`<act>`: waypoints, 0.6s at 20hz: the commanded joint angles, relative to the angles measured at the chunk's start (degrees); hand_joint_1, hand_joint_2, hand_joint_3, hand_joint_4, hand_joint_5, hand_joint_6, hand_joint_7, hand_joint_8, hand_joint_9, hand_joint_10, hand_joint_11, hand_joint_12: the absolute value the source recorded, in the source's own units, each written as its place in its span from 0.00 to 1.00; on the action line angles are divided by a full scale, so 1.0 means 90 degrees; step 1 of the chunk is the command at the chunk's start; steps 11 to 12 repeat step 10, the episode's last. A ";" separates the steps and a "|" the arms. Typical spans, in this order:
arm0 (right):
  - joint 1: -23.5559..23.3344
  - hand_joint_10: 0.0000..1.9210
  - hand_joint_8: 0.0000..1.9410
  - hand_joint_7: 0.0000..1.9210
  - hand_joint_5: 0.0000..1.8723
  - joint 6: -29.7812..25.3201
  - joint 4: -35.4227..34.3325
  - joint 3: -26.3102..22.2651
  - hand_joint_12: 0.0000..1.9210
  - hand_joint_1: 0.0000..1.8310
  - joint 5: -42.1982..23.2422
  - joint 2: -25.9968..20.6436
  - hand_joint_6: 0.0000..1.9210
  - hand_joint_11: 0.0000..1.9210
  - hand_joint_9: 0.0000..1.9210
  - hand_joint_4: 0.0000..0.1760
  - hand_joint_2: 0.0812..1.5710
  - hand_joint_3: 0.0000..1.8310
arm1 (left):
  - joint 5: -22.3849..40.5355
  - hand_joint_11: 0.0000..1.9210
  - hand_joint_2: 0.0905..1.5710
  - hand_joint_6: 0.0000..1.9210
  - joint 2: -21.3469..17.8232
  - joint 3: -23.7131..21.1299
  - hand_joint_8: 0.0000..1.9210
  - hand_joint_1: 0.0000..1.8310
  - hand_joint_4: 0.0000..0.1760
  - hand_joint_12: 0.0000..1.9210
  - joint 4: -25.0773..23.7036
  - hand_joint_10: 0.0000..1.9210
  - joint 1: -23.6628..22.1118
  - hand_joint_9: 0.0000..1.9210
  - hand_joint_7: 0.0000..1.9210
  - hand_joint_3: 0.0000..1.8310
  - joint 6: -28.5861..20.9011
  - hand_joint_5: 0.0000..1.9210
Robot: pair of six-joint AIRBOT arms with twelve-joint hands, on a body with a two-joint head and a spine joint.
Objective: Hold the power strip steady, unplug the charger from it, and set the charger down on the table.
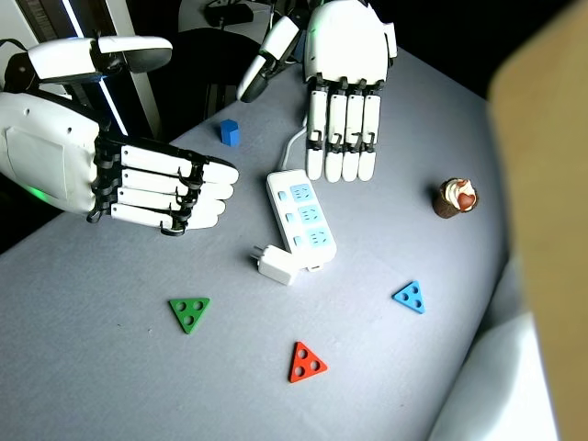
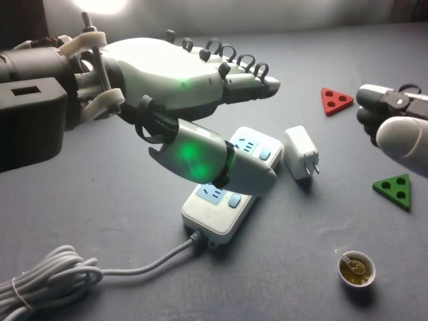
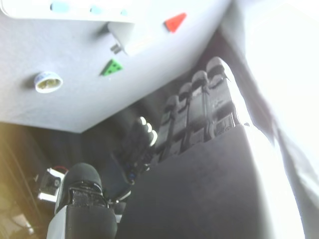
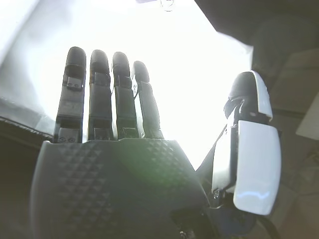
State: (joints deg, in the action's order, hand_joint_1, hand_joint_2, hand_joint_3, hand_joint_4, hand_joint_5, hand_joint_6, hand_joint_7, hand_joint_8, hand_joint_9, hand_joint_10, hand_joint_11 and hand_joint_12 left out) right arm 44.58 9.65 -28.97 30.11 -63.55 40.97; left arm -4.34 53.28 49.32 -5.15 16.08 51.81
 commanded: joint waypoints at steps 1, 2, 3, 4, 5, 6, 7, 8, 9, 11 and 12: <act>-0.0008 0.00 0.00 0.19 0.16 -0.0068 0.0188 -0.0018 0.17 0.20 -0.0730 -0.0044 0.00 0.11 0.18 0.00 0.60 0.00 | 0.0683 0.04 0.64 0.01 -0.0046 -0.0039 0.01 0.00 0.00 0.02 0.0021 0.00 -0.0113 0.02 0.03 0.00 0.0003 0.01; 0.0006 0.00 0.00 0.18 0.16 -0.0060 0.0184 -0.0021 0.17 0.21 -0.0731 -0.0043 0.00 0.10 0.17 0.00 0.60 0.00 | 0.0662 0.04 0.63 0.01 -0.0073 -0.0059 0.01 0.00 0.00 0.02 0.0021 0.00 -0.0132 0.02 0.03 0.00 0.0003 0.02; 0.0011 0.00 0.00 0.17 0.14 -0.0025 0.0159 -0.0029 0.17 0.19 -0.0731 -0.0040 0.00 0.09 0.15 0.00 0.61 0.00 | 0.0643 0.04 0.64 0.00 -0.0092 -0.0072 0.00 0.00 0.00 0.02 0.0021 0.00 -0.0153 0.03 0.03 0.00 0.0003 0.01; 0.0017 0.00 0.00 0.17 0.15 0.0050 0.0079 -0.0055 0.17 0.19 -0.0731 -0.0033 0.00 0.09 0.16 0.00 0.61 0.00 | 0.0597 0.04 0.64 0.00 -0.0113 -0.0083 0.00 0.00 0.00 0.02 0.0021 0.00 -0.0198 0.03 0.03 0.00 0.0003 0.01; 0.0030 0.00 0.00 0.16 0.13 0.0063 0.0031 -0.0079 0.17 0.20 -0.0731 -0.0032 0.00 0.08 0.15 0.00 0.61 0.00 | 0.0561 0.03 0.65 0.00 -0.0119 -0.0082 0.00 0.00 0.00 0.02 0.0021 0.00 -0.0234 0.02 0.02 0.00 0.0003 0.00; 0.0034 0.00 0.00 0.16 0.13 0.0085 -0.0019 -0.0099 0.17 0.19 -0.0732 -0.0032 0.00 0.08 0.15 0.00 0.61 0.00 | 0.0527 0.03 0.64 0.00 -0.0119 -0.0080 0.00 0.00 0.00 0.01 0.0021 0.00 -0.0258 0.02 0.02 0.00 0.0004 0.01; 0.0034 0.00 0.00 0.15 0.12 0.0091 -0.0051 -0.0115 0.16 0.20 -0.0736 -0.0032 0.00 0.07 0.14 0.00 0.61 0.00 | 0.0504 0.03 0.64 0.00 -0.0119 -0.0079 0.00 0.00 0.00 0.01 0.0021 0.00 -0.0276 0.02 0.02 0.00 0.0005 0.01; 0.0034 0.00 0.00 0.14 0.12 0.0092 -0.0074 -0.0132 0.16 0.21 -0.0740 -0.0032 0.00 0.06 0.13 0.00 0.61 0.00 | 0.0488 0.03 0.65 0.00 -0.0118 -0.0087 0.00 0.00 0.00 0.01 0.0021 0.00 -0.0295 0.02 0.02 0.00 0.0005 0.00; 0.0035 0.00 0.00 0.14 0.12 0.0092 -0.0076 -0.0137 0.16 0.21 -0.0740 -0.0029 0.00 0.06 0.13 0.00 0.61 0.00 | 0.0481 0.03 0.64 0.00 -0.0118 -0.0095 0.00 0.00 0.00 0.01 0.0021 0.00 -0.0303 0.02 0.02 0.00 0.0004 0.00; 0.0035 0.00 0.00 0.14 0.12 0.0093 -0.0077 -0.0139 0.16 0.22 -0.0739 -0.0019 0.00 0.06 0.13 0.00 0.61 0.00 | 0.0472 0.02 0.64 0.00 -0.0118 -0.0099 0.00 0.00 0.00 0.01 0.0021 0.00 -0.0314 0.02 0.02 0.00 0.0003 0.00; 0.0035 0.00 0.00 0.14 0.12 0.0093 -0.0077 -0.0139 0.16 0.22 -0.0739 -0.0019 0.00 0.06 0.13 0.00 0.61 0.00 | 0.0472 0.02 0.64 0.00 -0.0118 -0.0099 0.00 0.00 0.00 0.01 0.0021 0.00 -0.0314 0.02 0.02 0.00 0.0003 0.00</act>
